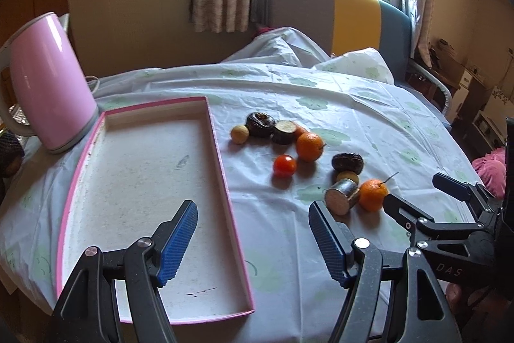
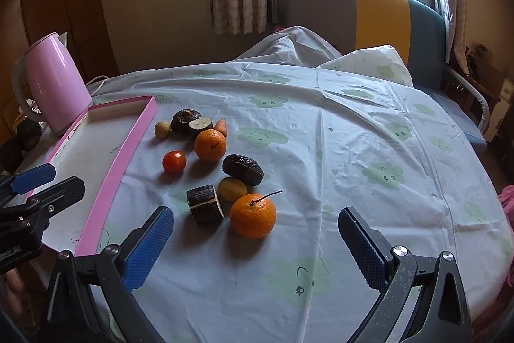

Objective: Organize fruits
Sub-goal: 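Move the left tool toward the taro slice while the right tool approaches a mandarin, then close the left tool on the taro slice while the right tool grasps the mandarin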

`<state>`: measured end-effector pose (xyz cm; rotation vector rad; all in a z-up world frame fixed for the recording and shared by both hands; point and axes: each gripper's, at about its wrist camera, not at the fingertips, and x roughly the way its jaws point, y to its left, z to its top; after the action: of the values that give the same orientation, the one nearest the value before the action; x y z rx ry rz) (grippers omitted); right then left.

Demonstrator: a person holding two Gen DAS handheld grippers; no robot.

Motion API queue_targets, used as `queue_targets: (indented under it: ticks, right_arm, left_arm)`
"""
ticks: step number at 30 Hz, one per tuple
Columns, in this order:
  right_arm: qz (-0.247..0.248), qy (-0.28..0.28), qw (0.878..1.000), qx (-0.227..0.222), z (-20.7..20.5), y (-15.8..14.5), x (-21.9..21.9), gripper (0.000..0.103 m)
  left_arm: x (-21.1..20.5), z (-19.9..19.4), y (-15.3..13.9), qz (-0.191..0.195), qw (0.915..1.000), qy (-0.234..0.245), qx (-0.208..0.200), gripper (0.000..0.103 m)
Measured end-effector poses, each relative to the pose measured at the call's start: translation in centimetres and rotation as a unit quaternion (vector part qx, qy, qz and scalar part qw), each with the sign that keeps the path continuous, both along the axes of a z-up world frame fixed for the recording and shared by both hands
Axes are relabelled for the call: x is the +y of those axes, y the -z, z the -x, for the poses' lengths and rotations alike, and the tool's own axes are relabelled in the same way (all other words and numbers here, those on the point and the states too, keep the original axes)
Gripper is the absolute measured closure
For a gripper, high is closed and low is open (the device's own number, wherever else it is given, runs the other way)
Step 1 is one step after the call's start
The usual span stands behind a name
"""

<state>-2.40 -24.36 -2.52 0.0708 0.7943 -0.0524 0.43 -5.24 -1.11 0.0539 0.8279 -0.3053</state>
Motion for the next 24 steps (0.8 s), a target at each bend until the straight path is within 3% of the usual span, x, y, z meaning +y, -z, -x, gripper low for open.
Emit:
queue_targets:
  ticks: [8, 10, 15, 24]
  right_arm:
    - [-0.022, 0.022, 0.999, 0.015, 0.2, 1.1, -3.0, 0.004]
    - [-0.024, 0.021, 0.999, 0.018, 0.3, 1.4, -3.4, 0.009]
    - [-0.034, 0.006, 0.999, 0.03, 0.1, 2.4, -3.6, 0.031]
    - [-0.022, -0.033, 0.998, 0.041, -0.1, 3.6, -2.3, 0.031]
  left_arm:
    - [-1.9, -1.7, 1.5, 0.02, 0.9978, 0.028, 0.057, 0.03]
    - [-2.4, -2.0, 1.9, 0.022, 0.9967, 0.042, 0.065, 0.034]
    - [-4.7, -2.8, 2.9, 0.031, 0.991, 0.09, 0.093, 0.045]
    - [-8.5, -4.4, 4.3, 0.043, 0.9839, 0.134, 0.11, 0.045]
